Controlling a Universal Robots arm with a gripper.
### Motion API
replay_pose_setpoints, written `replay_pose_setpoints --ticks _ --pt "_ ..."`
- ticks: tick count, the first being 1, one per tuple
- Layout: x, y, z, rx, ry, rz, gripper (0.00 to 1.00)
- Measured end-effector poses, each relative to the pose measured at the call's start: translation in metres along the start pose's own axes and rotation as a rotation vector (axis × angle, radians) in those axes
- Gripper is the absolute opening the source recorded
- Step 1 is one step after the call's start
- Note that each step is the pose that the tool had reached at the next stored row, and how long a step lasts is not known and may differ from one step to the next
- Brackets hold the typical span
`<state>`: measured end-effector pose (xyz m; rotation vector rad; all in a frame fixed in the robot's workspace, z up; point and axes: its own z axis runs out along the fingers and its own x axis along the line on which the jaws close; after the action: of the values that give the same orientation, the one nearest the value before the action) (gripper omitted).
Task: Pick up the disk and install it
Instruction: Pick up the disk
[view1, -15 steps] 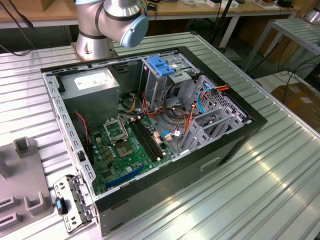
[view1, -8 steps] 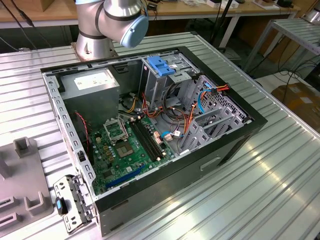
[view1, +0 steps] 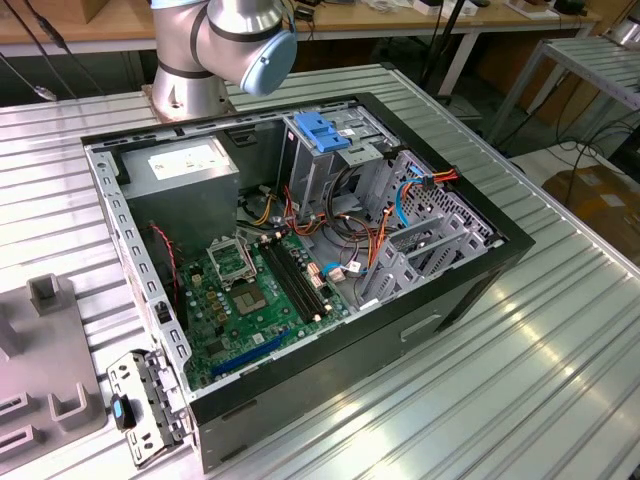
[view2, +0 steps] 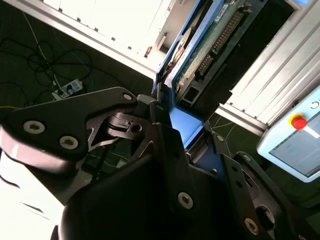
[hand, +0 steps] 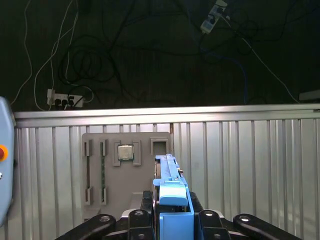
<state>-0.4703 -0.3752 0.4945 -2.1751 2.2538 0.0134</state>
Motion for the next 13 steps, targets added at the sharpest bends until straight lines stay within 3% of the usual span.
replay_pose_setpoints --ticks 13 --pt "-0.0001 -0.0038 0.0 0.0001 0.0 0.0 0.37"
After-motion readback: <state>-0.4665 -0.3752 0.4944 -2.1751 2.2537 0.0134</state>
